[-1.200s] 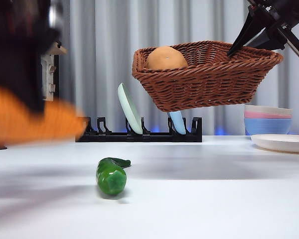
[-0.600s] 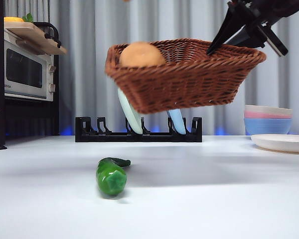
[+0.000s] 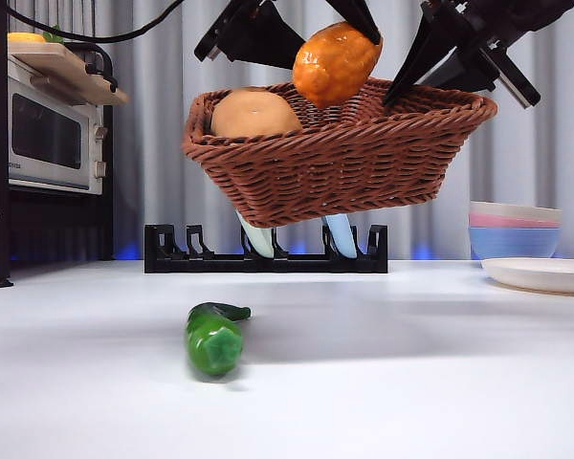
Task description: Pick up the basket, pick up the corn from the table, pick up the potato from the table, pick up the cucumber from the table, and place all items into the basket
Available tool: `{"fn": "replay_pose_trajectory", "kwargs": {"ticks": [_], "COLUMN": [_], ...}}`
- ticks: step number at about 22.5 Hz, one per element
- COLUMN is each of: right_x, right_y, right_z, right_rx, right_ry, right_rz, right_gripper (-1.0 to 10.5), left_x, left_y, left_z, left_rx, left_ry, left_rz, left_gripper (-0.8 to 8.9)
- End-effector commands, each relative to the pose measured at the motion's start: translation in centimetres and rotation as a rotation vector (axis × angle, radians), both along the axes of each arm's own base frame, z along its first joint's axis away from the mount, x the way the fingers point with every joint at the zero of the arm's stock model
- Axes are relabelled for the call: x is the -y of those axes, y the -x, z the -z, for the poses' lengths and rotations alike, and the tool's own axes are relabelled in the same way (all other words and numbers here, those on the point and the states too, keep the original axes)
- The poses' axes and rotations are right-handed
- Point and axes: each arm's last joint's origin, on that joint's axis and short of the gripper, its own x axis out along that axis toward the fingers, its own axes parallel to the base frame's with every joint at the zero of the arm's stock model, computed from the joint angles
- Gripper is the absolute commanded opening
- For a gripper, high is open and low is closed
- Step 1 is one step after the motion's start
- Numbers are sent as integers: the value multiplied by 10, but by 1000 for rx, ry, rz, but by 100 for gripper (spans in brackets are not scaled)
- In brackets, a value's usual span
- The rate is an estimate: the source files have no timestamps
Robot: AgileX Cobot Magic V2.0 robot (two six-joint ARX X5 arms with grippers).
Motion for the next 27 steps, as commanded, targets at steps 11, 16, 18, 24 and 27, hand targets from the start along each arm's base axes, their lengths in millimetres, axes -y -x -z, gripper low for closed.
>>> {"fn": "replay_pose_trajectory", "kwargs": {"ticks": [11,16,18,24,27], "right_x": [2,13,18,37,47], "right_y": [-1,-6,-8,-14,-15], "right_z": [-3,-6,-6,-6,-7], "right_rx": [3,33,40,43,38], "right_ry": [-32,-41,-42,-44,-64], "right_rz": [5,45,64,129,130], "right_gripper": [-16,-16,-16,-16,-16], "left_x": [-33,-85,-96,-87,-79], "left_y": [35,86,95,95,87], "left_z": [-64,-87,-76,-20,14], "left_rx": [114,73,-15,-165,-198], "left_ry": [-19,-203,-349,-461,-454], "left_rz": [3,-57,-86,-133,-158], "left_gripper": [503,503,503,503,503]}}
